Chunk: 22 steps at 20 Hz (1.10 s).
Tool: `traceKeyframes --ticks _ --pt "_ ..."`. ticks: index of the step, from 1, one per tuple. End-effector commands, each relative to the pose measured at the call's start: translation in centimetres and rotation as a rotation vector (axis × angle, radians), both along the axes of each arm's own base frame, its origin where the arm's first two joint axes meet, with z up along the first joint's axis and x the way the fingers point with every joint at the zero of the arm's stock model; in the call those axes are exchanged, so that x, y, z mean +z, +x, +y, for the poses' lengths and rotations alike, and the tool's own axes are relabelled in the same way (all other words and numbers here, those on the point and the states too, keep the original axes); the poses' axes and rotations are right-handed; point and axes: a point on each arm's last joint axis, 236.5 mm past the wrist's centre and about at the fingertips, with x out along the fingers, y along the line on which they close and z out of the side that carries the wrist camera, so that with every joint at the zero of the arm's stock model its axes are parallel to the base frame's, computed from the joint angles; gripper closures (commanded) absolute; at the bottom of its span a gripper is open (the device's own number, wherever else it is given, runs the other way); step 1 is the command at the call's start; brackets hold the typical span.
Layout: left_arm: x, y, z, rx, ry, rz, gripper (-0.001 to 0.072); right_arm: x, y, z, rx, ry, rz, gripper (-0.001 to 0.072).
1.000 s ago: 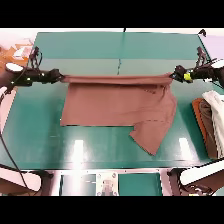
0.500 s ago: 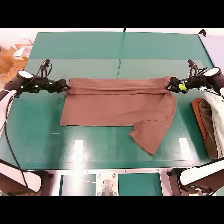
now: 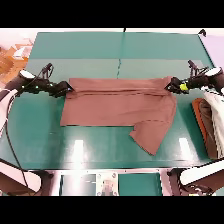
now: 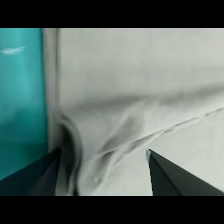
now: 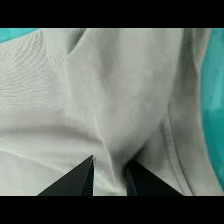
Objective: Fold the shirts.
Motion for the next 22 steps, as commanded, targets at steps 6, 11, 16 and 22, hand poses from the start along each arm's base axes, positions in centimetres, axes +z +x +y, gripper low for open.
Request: traceKeyframes --ticks 6,11,16,22 --pt "4.9 -8.6 1.0 -0.055 -0.154 0.382 0.0091 4.1 -9.3 -2.0 -0.050 0.084 0.185 0.0470" --pt "7.2 -15.4 1.4 -0.077 -0.038 0.395 0.0224 3.0 -18.1 -2.2 -0.182 0.058 0.235 0.0452" --pt "6.8 -22.3 2.4 0.029 0.120 0.300 0.0113 -0.9 -26.4 -1.2 -0.406 0.088 0.363 0.0389" --pt "1.6 -23.6 -1.6 0.289 -0.100 0.242 0.0028 -5.5 -28.4 3.5 -0.443 0.209 0.358 0.0364"
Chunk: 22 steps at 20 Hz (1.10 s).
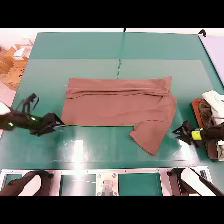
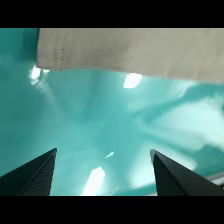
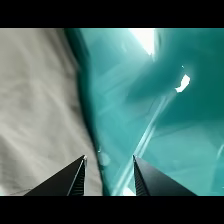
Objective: Fold the shirts.
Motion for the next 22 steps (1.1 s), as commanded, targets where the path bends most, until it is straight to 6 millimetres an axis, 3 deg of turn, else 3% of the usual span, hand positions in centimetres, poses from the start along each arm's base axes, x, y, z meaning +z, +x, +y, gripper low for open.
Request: traceKeyframes --ticks 1,6,9,12,13,14,15,17,18,19,21,22 --pt "-2.7 0.6 -1.8 0.194 -0.108 -0.080 0.0028 -2.3 -0.6 2.3 -0.052 0.049 -0.047 0.0364" --pt "-5.0 3.3 -0.3 0.411 -0.091 -0.193 0.0029 -3.4 0.3 4.0 -0.117 0.093 -0.131 0.0365" --pt "-4.7 5.3 -1.5 0.436 -0.056 -0.276 0.0031 -2.9 1.2 4.2 -0.133 0.111 -0.174 0.0365" --pt "-6.7 5.8 -3.6 0.495 -0.076 -0.217 0.0031 -2.7 1.6 4.6 -0.127 0.125 -0.191 0.0364" --pt "-7.0 5.9 -4.1 0.496 -0.089 -0.194 0.0091 -2.7 1.5 5.0 -0.109 0.127 -0.189 0.0364" --pt "-6.8 6.2 -4.4 0.485 -0.096 -0.192 0.0259 -2.7 1.5 5.6 -0.084 0.129 -0.189 0.0364" --pt "-6.3 6.7 -4.4 0.481 -0.098 -0.209 0.0356 -2.7 1.5 6.1 -0.061 0.130 -0.189 0.0364" --pt "-5.1 8.0 -4.5 0.445 -0.090 -0.266 0.0358 -2.8 1.5 6.6 -0.030 0.117 -0.190 0.0364" --pt "-4.6 8.4 -4.6 0.431 -0.089 -0.283 0.0645 -2.9 1.6 6.6 -0.024 0.109 -0.192 0.0365" --pt "-4.3 8.6 -4.7 0.411 -0.085 -0.300 0.0687 -2.9 1.6 6.6 -0.024 0.109 -0.192 0.0366" --pt "-4.2 8.8 -4.7 0.410 -0.085 -0.304 0.0688 -2.8 1.5 6.9 -0.017 0.119 -0.189 0.0404" --pt "-4.2 8.7 -4.7 0.406 -0.083 -0.305 0.0688 -2.7 1.4 7.1 -0.008 0.126 -0.188 0.0546"
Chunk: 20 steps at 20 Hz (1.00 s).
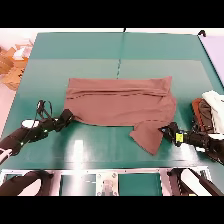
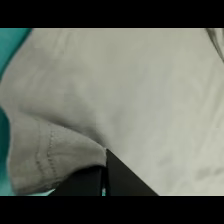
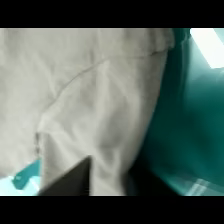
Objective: Fold the shirts.
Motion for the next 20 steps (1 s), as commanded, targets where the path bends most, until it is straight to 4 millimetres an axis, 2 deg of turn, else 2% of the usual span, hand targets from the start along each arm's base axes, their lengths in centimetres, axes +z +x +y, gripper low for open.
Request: traceKeyframes --ticks 1,3,6,8,10,13,16,18,20 --pt "0.4 0.4 -0.1 -0.017 0.012 -0.019 0.0688 0.5 -0.2 0.9 0.027 0.030 -0.002 0.0588" --pt "0.4 0.1 -0.6 -0.055 0.014 -0.015 0.0689 1.2 0.0 1.2 0.060 0.045 -0.012 0.0689" --pt "1.6 0.0 -1.6 -0.161 0.038 -0.031 0.0690 2.6 0.3 0.0 0.122 0.005 0.010 0.0691" --pt "2.1 -0.5 -1.5 -0.221 0.085 -0.006 0.0690 2.9 -0.6 -1.4 0.143 -0.049 0.079 0.0691" --pt "1.8 -1.7 -0.1 -0.282 0.190 0.061 0.0690 3.2 -1.5 -2.3 0.156 -0.097 0.116 0.0691" --pt "2.4 -3.2 3.5 -0.371 0.400 0.161 0.0690 4.1 -2.3 -3.4 0.167 -0.150 0.150 0.0691" --pt "4.3 -3.8 5.2 -0.446 0.497 0.211 0.0690 6.3 -1.5 -3.7 0.178 -0.154 0.130 0.0691" --pt "5.7 -2.9 5.0 -0.460 0.504 0.180 0.0689 7.8 -0.5 -3.8 0.176 -0.149 0.102 0.0691" --pt "7.4 -1.3 4.3 -0.452 0.490 0.112 0.0689 10.2 2.0 -3.4 0.155 -0.123 0.010 0.0691"
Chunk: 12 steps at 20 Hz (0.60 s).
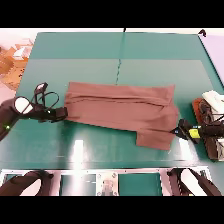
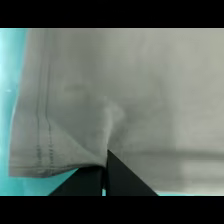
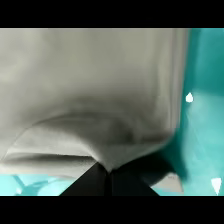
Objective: Fold the shirts.
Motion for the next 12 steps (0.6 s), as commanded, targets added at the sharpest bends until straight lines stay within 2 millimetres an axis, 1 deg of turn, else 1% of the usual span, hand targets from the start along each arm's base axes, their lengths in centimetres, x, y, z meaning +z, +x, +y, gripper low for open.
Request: traceKeyframes --ticks 1,3,4,6,7,9,10,12 --pt "2.8 1.8 0.1 -0.024 0.017 -0.064 0.0689 4.0 3.4 0.3 -0.013 0.026 -0.119 0.0691" --pt "4.4 4.0 -1.2 -0.035 -0.040 -0.121 0.0689 6.7 6.6 0.4 -0.004 0.005 -0.228 0.0691" --pt "4.8 5.2 -1.7 -0.045 -0.056 -0.134 0.0689 7.7 8.1 0.4 0.002 -0.007 -0.272 0.0691" --pt "4.9 7.7 -1.9 -0.050 -0.054 -0.146 0.0689 9.3 11.6 0.4 0.001 -0.025 -0.336 0.0691" --pt "5.0 9.3 -2.0 -0.045 -0.054 -0.158 0.0689 9.7 13.4 0.4 -0.001 -0.034 -0.355 0.0691" --pt "4.5 12.4 -2.1 -0.042 -0.051 -0.173 0.0688 9.3 16.6 0.3 0.001 -0.039 -0.364 0.0691" --pt "4.0 13.9 -2.2 -0.041 -0.051 -0.173 0.0688 8.5 18.2 0.3 0.003 -0.038 -0.357 0.0691" --pt "2.6 16.8 -2.9 -0.046 -0.068 -0.182 0.0689 6.4 21.0 0.1 -0.002 -0.041 -0.339 0.0691"
